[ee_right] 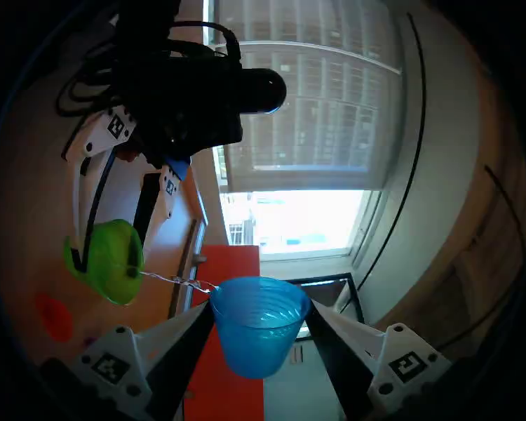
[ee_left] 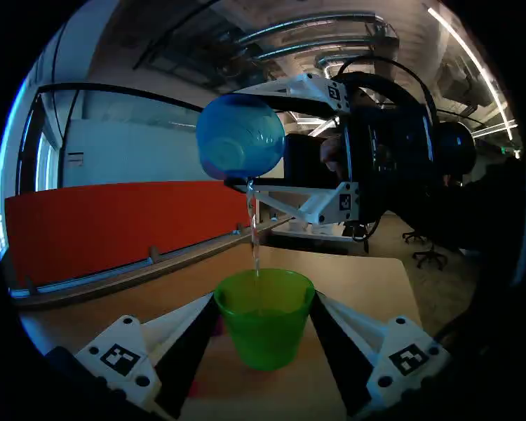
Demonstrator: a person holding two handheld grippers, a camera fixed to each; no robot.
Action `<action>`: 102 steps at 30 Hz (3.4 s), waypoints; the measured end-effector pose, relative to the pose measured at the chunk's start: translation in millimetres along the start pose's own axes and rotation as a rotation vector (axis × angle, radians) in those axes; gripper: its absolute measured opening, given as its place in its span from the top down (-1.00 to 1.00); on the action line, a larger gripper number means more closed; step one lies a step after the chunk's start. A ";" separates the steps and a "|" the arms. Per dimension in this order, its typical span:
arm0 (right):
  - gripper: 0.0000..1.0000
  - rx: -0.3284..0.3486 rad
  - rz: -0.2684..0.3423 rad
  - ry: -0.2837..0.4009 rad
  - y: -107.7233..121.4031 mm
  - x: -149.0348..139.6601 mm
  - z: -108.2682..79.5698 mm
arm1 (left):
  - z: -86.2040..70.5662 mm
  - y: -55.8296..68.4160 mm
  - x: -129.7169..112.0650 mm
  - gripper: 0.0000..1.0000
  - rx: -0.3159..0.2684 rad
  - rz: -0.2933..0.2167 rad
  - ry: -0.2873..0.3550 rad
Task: Pour water
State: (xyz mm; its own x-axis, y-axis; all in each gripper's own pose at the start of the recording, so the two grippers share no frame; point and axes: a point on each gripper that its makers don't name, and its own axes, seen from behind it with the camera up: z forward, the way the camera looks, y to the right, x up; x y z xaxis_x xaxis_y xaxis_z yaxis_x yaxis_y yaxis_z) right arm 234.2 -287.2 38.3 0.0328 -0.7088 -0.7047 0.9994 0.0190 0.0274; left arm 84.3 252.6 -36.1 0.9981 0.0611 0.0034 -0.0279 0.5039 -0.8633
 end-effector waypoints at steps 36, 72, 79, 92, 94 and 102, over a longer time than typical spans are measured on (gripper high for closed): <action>-0.85 0.000 -0.150 0.001 4.9 3.3 4.9 | 0.4 -5.2 12.0 -0.75 0.009 -0.011 0.029; -0.86 0.016 0.584 -0.001 -15.0 -6.9 -13.7 | -0.8 -5.0 8.0 -0.75 0.018 0.007 0.008; -0.86 0.030 0.754 0.012 -17.1 -3.0 -15.3 | -2.1 -7.8 8.5 -0.75 0.025 0.011 0.004; -0.86 0.077 1.091 0.007 -24.1 2.0 -12.9 | -4.6 -8.5 8.7 -0.75 0.030 0.019 -0.002; -0.86 0.083 1.153 0.011 -23.3 2.3 -12.5 | -4.8 -7.5 9.1 -0.75 0.028 0.021 -0.003; -0.86 0.101 1.337 0.032 -22.4 4.1 -12.2 | -4.9 -9.8 10.7 -0.75 0.032 0.026 -0.005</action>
State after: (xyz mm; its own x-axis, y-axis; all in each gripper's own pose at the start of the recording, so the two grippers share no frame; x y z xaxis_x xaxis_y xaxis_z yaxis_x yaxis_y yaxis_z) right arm 212.0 -281.9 26.2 0.9789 -0.1706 -0.1124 0.1958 0.6266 0.7543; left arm 95.5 244.1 -30.1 0.9967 0.0791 -0.0163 -0.0559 0.5296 -0.8464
